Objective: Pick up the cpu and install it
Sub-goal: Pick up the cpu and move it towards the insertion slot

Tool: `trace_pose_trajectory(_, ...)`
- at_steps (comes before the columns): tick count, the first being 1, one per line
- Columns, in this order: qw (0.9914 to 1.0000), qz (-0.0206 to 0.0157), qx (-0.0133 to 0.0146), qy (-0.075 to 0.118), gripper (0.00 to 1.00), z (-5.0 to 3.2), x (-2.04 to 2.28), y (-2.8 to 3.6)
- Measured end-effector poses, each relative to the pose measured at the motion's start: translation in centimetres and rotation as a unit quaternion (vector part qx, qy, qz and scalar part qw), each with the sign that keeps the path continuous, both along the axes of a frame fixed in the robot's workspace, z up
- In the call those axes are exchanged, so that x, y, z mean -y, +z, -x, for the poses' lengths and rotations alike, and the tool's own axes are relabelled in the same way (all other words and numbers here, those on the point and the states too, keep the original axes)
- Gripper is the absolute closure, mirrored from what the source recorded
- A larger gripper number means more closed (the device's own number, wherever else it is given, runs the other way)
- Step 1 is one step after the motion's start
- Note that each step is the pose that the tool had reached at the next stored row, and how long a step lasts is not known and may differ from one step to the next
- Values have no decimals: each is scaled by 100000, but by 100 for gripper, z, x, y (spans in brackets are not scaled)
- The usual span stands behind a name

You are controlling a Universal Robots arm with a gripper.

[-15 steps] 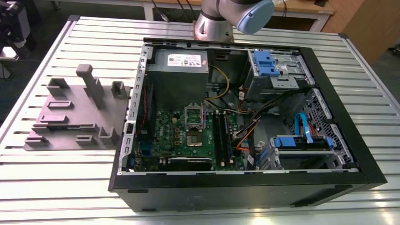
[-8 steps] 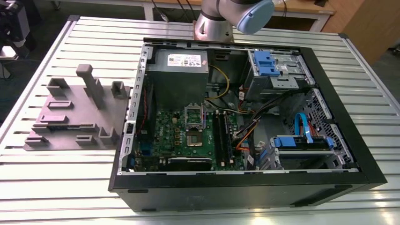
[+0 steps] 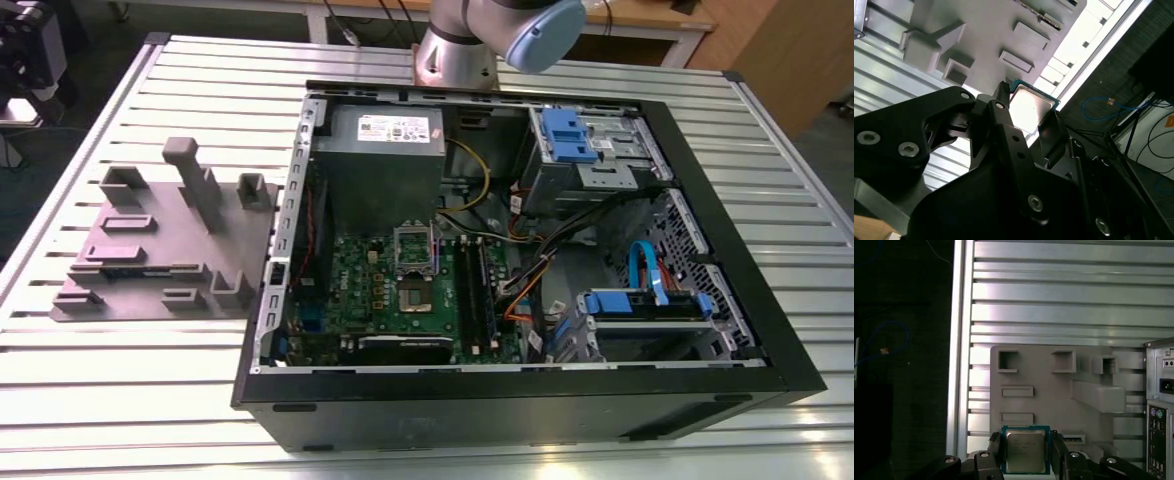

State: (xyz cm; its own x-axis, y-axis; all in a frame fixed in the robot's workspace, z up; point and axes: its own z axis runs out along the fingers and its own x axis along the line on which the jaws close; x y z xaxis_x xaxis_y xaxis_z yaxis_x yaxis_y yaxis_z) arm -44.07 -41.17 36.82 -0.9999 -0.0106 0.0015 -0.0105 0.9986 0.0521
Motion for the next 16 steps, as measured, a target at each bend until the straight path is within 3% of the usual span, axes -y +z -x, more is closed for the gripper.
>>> trace_pose_trajectory(16,100000,0,-1,1,53,-91,0,0)
